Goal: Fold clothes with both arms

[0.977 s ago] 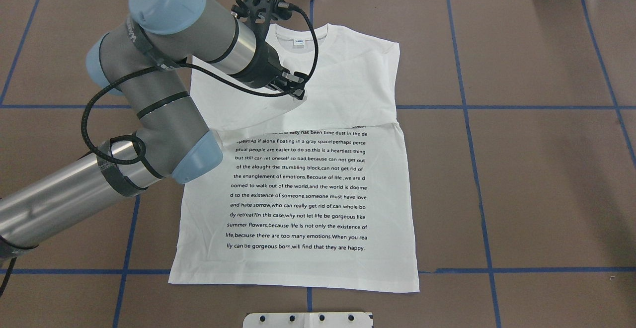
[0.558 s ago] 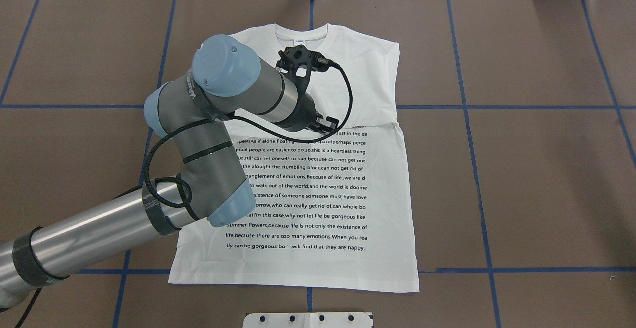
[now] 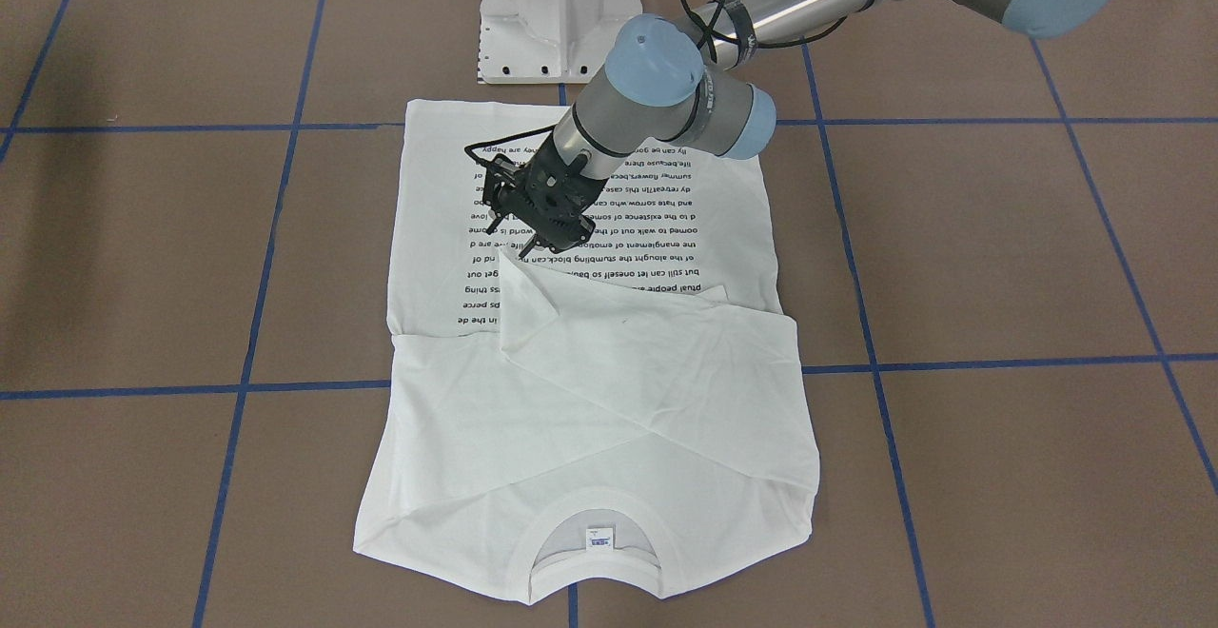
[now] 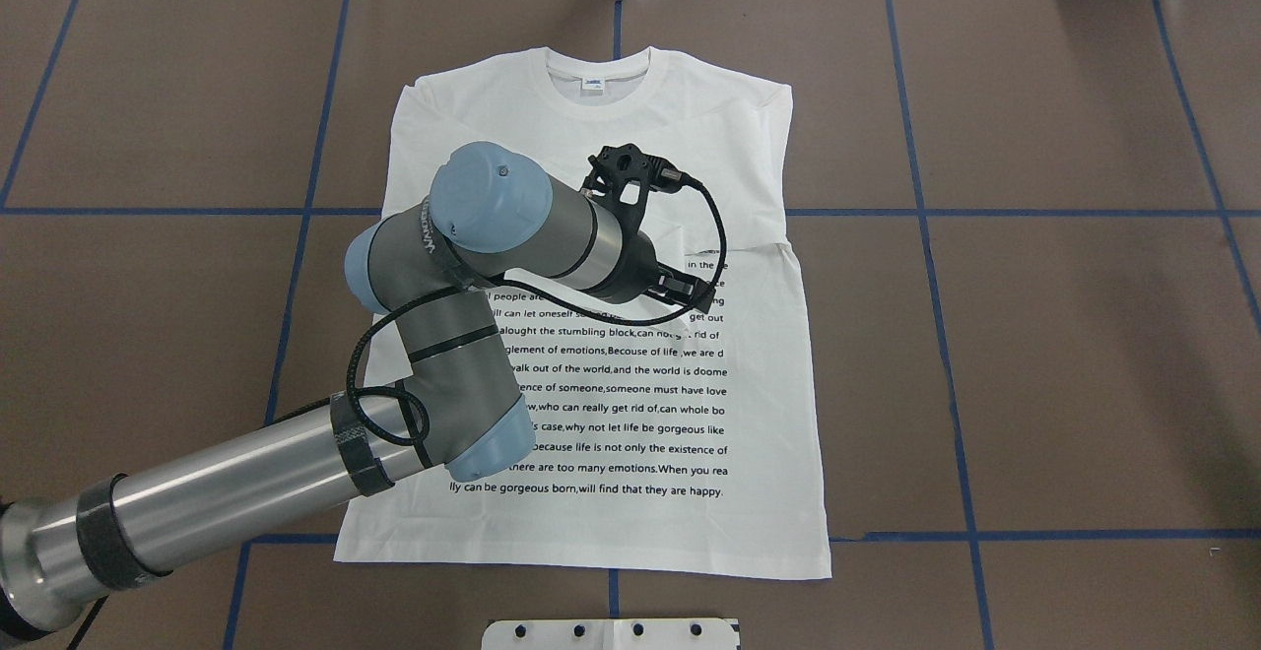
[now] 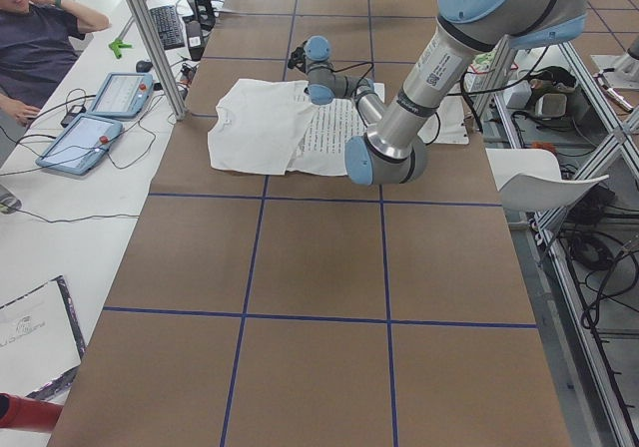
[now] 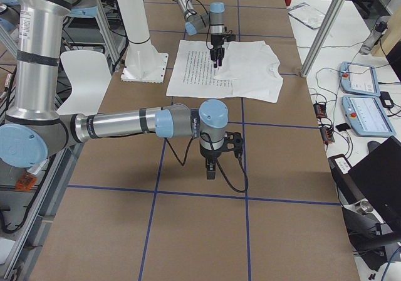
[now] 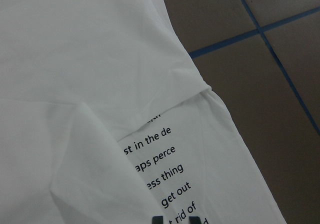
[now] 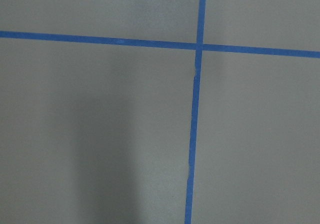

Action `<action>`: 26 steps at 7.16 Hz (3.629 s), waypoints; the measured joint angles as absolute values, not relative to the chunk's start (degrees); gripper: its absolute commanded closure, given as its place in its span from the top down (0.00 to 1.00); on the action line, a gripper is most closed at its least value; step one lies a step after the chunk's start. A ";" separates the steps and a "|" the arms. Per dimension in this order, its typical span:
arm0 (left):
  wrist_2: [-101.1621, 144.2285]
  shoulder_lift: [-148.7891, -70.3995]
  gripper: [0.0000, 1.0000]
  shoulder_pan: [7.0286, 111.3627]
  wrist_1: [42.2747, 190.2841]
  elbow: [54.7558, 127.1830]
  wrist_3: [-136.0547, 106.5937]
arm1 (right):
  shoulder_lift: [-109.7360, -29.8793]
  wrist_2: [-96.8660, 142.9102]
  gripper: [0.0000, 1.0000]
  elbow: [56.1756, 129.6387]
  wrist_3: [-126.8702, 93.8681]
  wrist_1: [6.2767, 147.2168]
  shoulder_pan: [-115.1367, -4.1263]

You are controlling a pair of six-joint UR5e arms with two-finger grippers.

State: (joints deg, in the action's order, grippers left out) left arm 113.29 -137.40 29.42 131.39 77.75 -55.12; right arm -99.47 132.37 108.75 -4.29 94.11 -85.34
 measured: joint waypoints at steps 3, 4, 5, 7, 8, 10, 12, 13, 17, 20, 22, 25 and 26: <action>113.35 -137.32 1.00 30.69 129.83 76.24 -54.49 | -97.59 132.46 1.00 109.05 -8.43 94.09 -85.12; 114.34 -137.31 1.00 32.56 128.65 76.00 -53.43 | -95.44 132.47 1.00 109.03 -11.71 94.16 -84.32; 115.58 -137.29 1.00 34.49 126.12 76.24 -50.93 | -93.37 132.36 1.00 109.03 -14.72 94.18 -82.80; 118.22 -137.05 1.00 39.43 119.08 78.06 -43.02 | -89.64 132.06 1.00 109.37 -18.65 94.14 -79.02; 119.14 -136.53 1.00 41.93 115.58 79.60 -38.69 | -87.22 131.34 1.00 109.48 -22.04 94.13 -76.33; 121.48 -133.56 1.00 46.36 111.72 83.46 -31.39 | -80.49 126.05 1.00 109.49 -34.31 94.28 -67.59; 124.53 -131.13 1.00 49.84 111.01 85.02 -26.23 | -74.71 119.65 1.00 108.52 -43.87 94.72 -58.38; 125.30 -130.27 1.00 50.85 110.97 85.40 -24.26 | -71.61 117.08 1.00 107.09 -47.75 94.81 -54.58; 128.79 -127.30 0.99 54.12 111.10 85.53 -17.83 | -58.00 104.89 1.00 96.66 -58.27 94.92 -41.79; 129.10 -126.45 0.99 54.53 111.14 85.52 -16.66 | -46.18 99.80 1.00 84.67 -63.43 95.79 -37.00; 129.11 -126.39 0.99 54.66 111.17 85.52 -16.62 | -41.97 97.42 1.00 79.99 -65.46 95.62 -35.02; 129.15 -126.39 0.99 55.19 111.18 85.52 -16.61 | -38.67 94.90 1.00 76.12 -67.64 95.46 -32.33; 129.15 -126.39 0.99 55.33 111.16 85.49 -16.61 | -37.05 94.24 1.00 74.03 -67.72 95.47 -31.56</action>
